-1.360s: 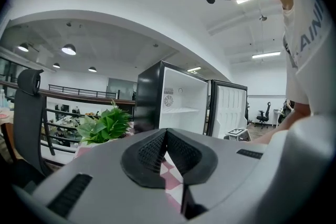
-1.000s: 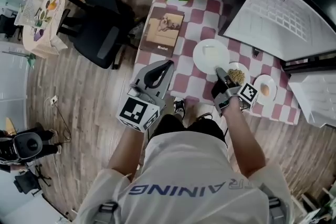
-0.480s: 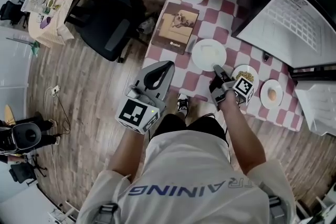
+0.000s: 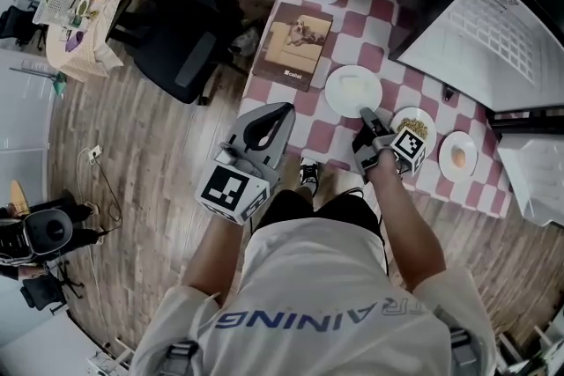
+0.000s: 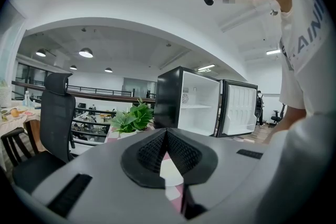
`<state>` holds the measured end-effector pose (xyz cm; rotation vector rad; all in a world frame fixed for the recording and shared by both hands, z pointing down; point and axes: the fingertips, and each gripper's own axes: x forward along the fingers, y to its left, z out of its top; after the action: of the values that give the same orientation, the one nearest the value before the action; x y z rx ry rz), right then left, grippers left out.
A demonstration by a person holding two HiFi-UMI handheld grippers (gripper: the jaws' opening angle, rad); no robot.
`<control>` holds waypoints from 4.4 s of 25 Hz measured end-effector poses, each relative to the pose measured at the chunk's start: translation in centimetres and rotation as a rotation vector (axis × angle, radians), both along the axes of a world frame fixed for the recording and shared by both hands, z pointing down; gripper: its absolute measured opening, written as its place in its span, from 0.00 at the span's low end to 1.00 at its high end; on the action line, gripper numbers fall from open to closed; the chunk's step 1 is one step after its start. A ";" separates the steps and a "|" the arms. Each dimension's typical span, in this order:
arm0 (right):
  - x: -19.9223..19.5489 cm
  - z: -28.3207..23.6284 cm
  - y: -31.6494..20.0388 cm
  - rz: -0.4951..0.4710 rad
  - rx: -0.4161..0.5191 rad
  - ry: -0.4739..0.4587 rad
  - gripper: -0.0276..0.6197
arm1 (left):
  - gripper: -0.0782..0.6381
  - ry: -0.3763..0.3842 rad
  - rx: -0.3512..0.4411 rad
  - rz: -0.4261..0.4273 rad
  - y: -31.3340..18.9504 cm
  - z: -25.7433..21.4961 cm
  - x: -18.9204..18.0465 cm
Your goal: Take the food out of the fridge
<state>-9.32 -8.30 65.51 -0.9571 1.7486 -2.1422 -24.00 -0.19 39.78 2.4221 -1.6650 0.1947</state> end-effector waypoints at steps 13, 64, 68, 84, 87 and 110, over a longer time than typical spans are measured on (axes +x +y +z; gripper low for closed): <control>0.4 1.5 0.2 0.027 -0.041 0.026 0.09 | 0.12 -0.009 -0.003 0.021 -0.5 -0.1 0.0; -2.8 1.8 4.5 -1.012 0.608 0.900 0.50 | 0.12 0.014 -0.002 0.032 -1.2 -0.4 0.3; -2.5 1.8 4.5 -1.042 0.546 0.934 0.50 | 0.12 0.019 0.012 0.027 -1.2 -0.8 0.0; -0.3 -5.1 2.2 -0.793 0.679 0.874 0.09 | 0.12 0.049 0.041 0.124 -3.0 -2.1 3.3; 0.9 -9.1 1.1 -0.665 0.775 0.841 0.08 | 0.12 0.054 0.057 0.166 -3.7 -2.8 5.1; 21.8 -35.5 2.1 0.146 1.091 1.067 0.08 | 0.12 0.036 0.211 0.521 -5.6 -10.3 21.5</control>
<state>12.51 -6.16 30.02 -1.7971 2.5698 -0.2103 -2.48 -5.83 29.45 2.9557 -1.0522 0.0476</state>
